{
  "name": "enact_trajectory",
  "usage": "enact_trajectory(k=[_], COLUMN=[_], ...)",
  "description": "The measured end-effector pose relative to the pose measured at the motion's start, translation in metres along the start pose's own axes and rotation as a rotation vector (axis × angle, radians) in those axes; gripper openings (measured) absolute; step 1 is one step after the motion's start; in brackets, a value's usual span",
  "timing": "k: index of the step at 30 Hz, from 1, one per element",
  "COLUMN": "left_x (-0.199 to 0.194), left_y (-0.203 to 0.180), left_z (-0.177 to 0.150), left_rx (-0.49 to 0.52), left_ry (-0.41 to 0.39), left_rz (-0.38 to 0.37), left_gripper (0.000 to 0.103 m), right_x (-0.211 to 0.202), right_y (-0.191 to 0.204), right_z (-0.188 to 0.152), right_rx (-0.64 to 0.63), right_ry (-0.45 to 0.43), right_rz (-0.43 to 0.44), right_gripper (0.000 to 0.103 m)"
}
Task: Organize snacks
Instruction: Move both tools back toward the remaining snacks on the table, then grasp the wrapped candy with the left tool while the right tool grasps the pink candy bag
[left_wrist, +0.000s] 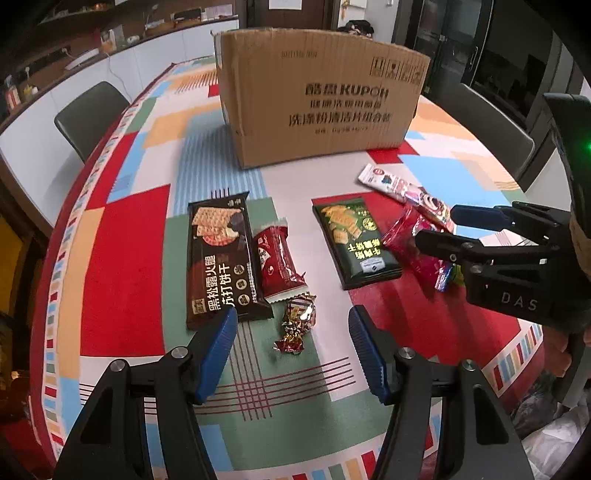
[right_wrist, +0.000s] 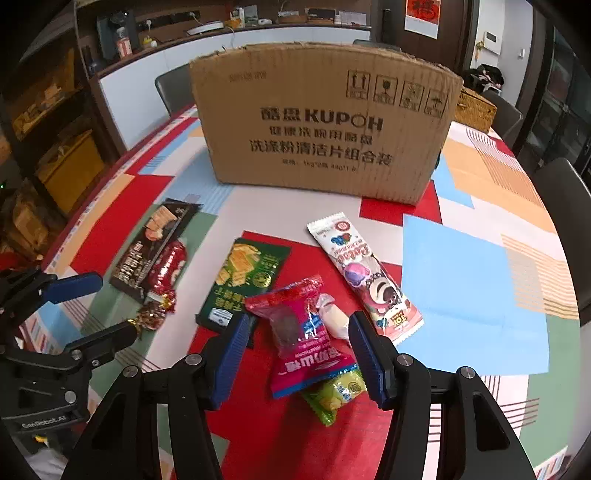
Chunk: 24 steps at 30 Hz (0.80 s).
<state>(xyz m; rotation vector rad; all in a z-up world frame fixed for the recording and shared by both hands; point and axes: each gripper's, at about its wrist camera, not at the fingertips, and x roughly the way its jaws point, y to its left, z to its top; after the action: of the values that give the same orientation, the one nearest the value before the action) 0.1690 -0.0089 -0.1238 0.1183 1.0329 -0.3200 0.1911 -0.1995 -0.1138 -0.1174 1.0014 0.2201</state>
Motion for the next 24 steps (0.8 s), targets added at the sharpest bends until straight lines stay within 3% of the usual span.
enact_trajectory(k=[7,14,21,24], left_x=[0.013,0.025,0.032,0.035], left_y=[0.003,0.004,0.002,0.004], left_z=[0.002,0.003,0.004,0.006], left_rx=[-0.013,-0.027,-0.043,-0.050], left_ry=[0.028,0.069,0.088,0.088], left_rz=[-0.021,-0.079,-0.112,-0.109], left_gripper=[0.054,0.038,0.035,0.033], right_x=[0.010,0.020,0.020,0.025], right_y=[-0.001,-0.003,0.002,0.001], right_z=[0.000,-0.001,-0.003,-0.003], right_rx=[-0.005,0.003,-0.004,0.005], right_ry=[0.015,0.035,0.043,0.060], right_rz=[-0.014,-0.008,0.032,0.036], right_gripper=[0.057,0.057,0.056,0.048])
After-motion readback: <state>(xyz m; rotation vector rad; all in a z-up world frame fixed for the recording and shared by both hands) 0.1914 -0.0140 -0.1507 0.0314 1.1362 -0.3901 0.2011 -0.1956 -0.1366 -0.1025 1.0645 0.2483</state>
